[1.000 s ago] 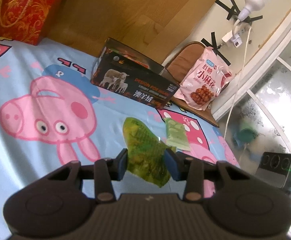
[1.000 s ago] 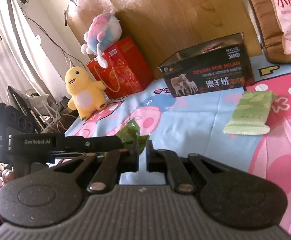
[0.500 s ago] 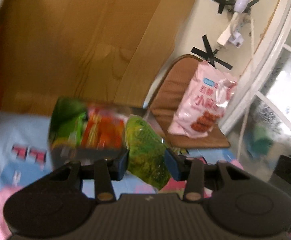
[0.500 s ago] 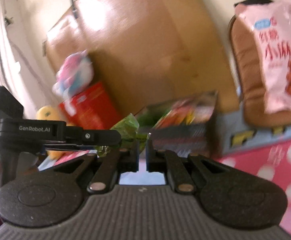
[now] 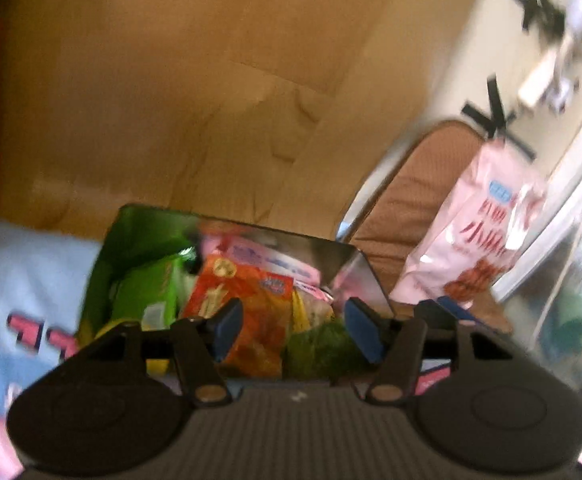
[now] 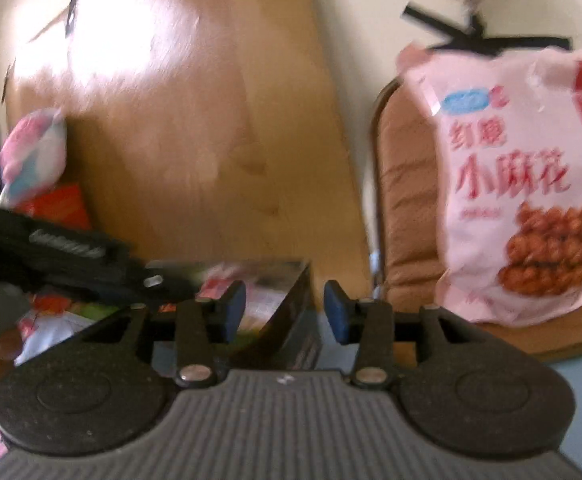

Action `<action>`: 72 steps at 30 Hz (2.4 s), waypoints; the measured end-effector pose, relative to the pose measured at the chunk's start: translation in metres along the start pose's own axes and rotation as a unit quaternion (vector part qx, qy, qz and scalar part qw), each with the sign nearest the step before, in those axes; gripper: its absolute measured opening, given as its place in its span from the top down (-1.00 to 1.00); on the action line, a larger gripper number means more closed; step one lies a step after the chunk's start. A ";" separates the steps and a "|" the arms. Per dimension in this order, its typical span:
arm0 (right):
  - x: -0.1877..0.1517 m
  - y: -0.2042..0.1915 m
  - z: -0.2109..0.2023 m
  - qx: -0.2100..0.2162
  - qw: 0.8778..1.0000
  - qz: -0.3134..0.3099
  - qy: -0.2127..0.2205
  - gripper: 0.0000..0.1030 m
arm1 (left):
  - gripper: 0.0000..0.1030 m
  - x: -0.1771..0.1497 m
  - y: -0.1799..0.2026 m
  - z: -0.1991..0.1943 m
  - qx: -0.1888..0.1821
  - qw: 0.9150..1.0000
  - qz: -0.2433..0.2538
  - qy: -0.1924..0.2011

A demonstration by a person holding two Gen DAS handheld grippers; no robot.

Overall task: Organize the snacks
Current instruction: 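Open the left tool over the tin and move back to the bed, then grasp the pale green packet on the bed with the left tool, then carry the pale green packet into the black tin and open the left tool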

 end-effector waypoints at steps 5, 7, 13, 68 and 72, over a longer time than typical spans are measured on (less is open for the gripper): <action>0.009 0.023 -0.013 0.018 0.992 0.118 -0.036 0.10 | -0.13 -0.025 0.004 -0.049 -0.026 1.000 0.011 -0.001; 0.005 0.030 -0.023 0.031 0.982 0.176 -0.068 0.10 | -0.13 -0.042 0.008 -0.063 -0.041 0.999 0.007 -0.015; -0.044 0.038 -0.089 0.014 0.963 0.217 -0.157 0.08 | -0.13 -0.101 0.009 -0.075 -0.046 0.997 0.005 -0.068; -0.032 -0.118 -0.066 0.140 0.981 0.073 -0.110 0.62 | 0.54 -0.023 -0.028 -0.121 -0.021 0.999 0.023 0.012; -0.012 -0.114 -0.020 0.119 0.988 0.055 -0.086 0.63 | 0.53 0.010 -0.026 -0.083 -0.006 0.999 0.052 0.011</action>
Point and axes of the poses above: each gripper's, at about its wrist camera, not at the fingertips, and z roughly the way its jaws point, y to its right, x to its top, the point moved 7 cm from there along z, roughly the way its jaws point, and after that the axes turned 13 degrees about y, right-handed, at the moved point
